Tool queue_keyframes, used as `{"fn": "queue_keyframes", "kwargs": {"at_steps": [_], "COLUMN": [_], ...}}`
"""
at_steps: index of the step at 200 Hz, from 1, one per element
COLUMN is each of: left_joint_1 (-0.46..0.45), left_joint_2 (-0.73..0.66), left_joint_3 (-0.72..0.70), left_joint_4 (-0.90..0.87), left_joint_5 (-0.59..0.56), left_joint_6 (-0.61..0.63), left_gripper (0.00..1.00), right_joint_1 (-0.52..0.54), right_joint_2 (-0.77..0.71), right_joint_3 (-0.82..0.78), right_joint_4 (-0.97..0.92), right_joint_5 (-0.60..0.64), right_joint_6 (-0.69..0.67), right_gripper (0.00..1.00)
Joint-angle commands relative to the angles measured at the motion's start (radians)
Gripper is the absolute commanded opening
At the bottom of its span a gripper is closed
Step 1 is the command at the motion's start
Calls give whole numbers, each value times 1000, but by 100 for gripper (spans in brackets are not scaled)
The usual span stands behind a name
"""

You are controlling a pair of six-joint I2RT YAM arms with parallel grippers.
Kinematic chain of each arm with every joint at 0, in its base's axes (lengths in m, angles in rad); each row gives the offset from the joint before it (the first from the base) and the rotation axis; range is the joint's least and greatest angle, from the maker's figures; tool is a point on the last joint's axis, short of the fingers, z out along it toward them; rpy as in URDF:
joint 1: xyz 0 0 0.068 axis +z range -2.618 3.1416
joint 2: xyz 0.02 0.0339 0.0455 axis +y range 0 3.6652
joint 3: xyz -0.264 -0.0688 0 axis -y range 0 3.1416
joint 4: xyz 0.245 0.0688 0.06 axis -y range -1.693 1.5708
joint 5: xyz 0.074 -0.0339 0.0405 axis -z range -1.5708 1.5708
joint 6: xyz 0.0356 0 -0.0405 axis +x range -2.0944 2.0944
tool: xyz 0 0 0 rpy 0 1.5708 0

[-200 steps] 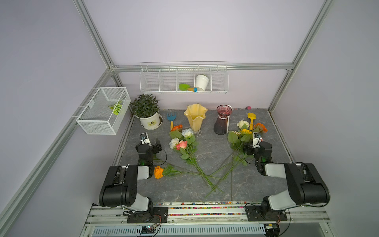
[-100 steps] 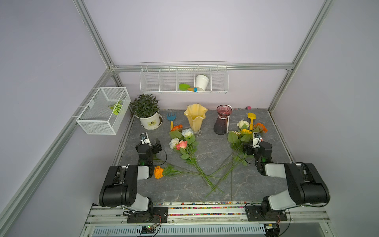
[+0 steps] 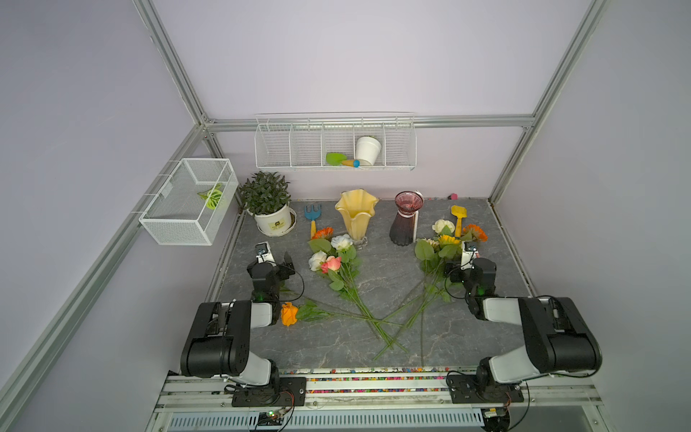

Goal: Arrange the flowers in different vases according to their variety
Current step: Move the vase to the center of the board.

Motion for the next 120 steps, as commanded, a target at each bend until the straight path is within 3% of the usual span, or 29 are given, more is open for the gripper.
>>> {"fn": "queue_keyframes", "kwargs": {"at_steps": [1, 36, 52, 80, 120], "left_joint_1": [8, -28, -71, -92, -94], "left_joint_2": [-38, -253, -366, -544, -684], "left_joint_3": [-7, -43, -42, 66, 202], "left_joint_4": [28, -75, -93, -336, -637], "left_joint_5": [-89, -241, -315, -242, -91], "left_joint_6": [-29, -44, 5, 3, -170], "left_gripper": [100, 100, 100, 100, 100], "right_joint_1": [8, 39, 70, 122, 263], "right_joint_2": [-26, -280, -389, -500, -490], "right_joint_3": [12, 105, 145, 250, 489], "right_joint_4": [25, -363, -497, -730, -1078], "right_joint_5": [66, 27, 1, -87, -121], "right_joint_6": [22, 0, -5, 41, 99], "right_gripper": [97, 97, 97, 98, 99]}}
